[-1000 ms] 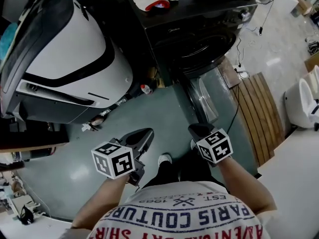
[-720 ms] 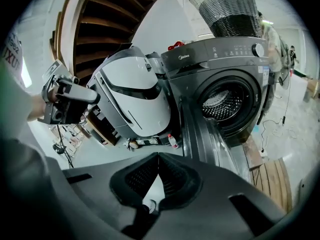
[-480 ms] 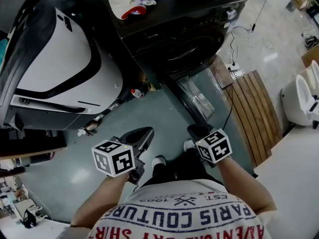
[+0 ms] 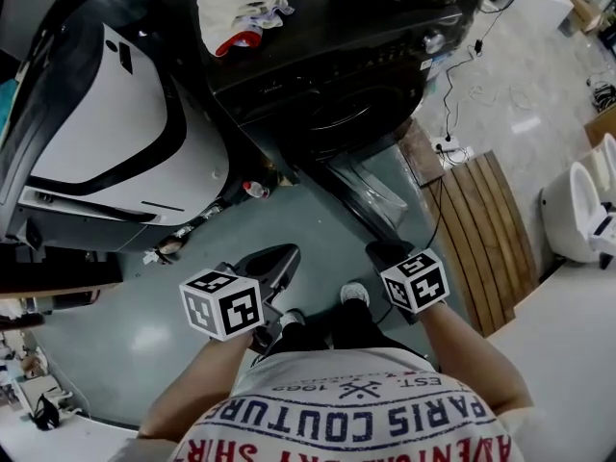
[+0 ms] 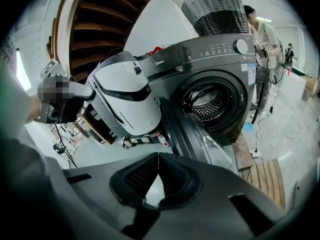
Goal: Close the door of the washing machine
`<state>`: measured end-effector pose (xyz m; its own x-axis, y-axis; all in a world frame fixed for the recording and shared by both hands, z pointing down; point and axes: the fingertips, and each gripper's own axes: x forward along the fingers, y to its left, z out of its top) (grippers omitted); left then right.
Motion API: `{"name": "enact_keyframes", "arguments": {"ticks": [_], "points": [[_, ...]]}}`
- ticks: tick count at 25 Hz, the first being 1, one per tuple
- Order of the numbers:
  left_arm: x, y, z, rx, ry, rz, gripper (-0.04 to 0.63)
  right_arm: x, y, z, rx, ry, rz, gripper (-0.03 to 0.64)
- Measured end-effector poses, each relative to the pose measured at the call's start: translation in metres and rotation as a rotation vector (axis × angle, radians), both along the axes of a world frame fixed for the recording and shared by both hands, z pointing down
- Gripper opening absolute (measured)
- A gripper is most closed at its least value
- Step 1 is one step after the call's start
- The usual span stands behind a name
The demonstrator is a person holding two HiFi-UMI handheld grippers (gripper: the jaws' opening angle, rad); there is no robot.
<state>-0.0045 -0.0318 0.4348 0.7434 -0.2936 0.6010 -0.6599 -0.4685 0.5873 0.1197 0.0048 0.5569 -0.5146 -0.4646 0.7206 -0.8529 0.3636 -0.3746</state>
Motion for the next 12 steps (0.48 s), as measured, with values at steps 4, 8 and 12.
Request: {"name": "enact_keyframes", "arguments": {"ticks": [4, 8, 12], "points": [[0.021, 0.0, -0.004, 0.006, 0.013, -0.006, 0.026, 0.024, -0.006, 0.004, -0.005, 0.012, 0.012, 0.021], [0.034, -0.005, -0.005, 0.015, 0.021, -0.003, 0.026, 0.043, -0.02, 0.005, 0.003, 0.019, 0.051, 0.021], [0.039, -0.008, 0.0, 0.002, 0.028, 0.0, 0.026, 0.058, -0.03, 0.008, -0.007, 0.018, 0.102, 0.021]]}}
